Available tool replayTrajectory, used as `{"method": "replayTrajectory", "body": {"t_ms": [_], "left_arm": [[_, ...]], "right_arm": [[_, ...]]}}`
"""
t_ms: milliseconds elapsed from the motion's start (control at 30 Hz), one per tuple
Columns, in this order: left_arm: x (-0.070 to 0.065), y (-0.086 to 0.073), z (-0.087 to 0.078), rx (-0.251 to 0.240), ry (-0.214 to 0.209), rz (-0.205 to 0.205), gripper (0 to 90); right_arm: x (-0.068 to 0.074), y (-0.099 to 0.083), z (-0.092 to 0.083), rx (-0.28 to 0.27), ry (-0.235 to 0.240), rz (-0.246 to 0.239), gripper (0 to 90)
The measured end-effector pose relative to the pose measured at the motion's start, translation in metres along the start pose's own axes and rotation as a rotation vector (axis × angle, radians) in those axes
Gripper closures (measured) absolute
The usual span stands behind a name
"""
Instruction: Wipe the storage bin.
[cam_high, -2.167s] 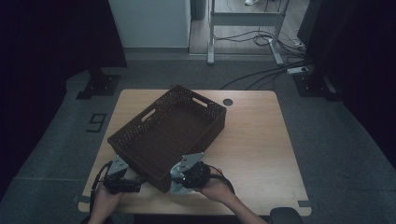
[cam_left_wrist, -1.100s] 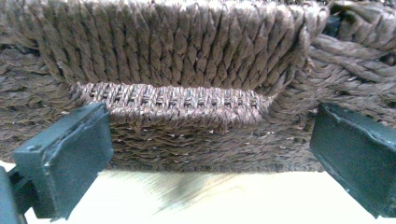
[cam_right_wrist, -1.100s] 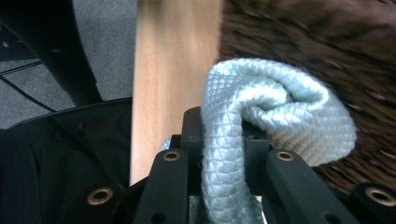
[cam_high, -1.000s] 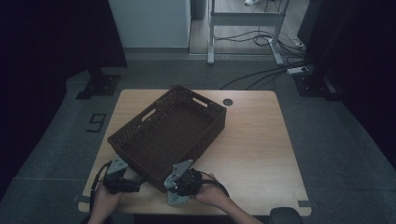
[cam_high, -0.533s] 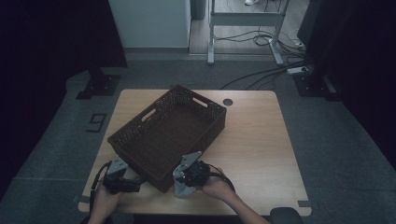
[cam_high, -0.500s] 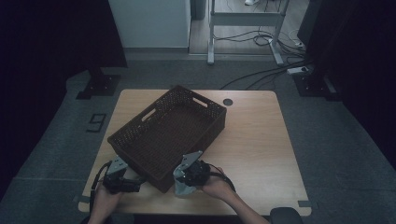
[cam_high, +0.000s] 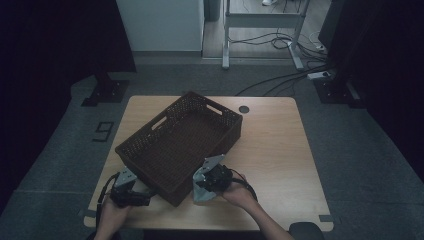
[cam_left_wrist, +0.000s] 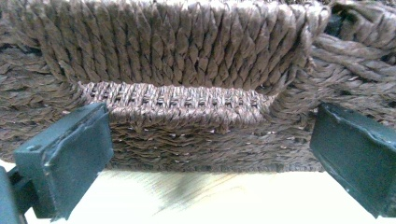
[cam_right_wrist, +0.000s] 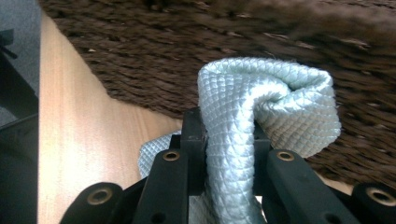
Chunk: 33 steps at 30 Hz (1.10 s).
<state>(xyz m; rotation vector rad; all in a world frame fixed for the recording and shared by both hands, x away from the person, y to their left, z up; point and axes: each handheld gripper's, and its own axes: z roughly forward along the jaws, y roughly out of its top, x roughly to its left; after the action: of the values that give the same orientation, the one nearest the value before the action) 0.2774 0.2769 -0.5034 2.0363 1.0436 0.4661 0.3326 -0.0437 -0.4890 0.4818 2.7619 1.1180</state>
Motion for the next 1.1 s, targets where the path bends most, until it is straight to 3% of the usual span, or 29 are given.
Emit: {"method": "replayTrajectory", "body": {"t_ms": [1100], "left_arm": [[0.000,0.000,0.000,0.001,-0.001,-0.002,0.0]], "right_arm": [[-0.064,-0.021,-0.026,-0.015,-0.151,0.154,75.7]]}}
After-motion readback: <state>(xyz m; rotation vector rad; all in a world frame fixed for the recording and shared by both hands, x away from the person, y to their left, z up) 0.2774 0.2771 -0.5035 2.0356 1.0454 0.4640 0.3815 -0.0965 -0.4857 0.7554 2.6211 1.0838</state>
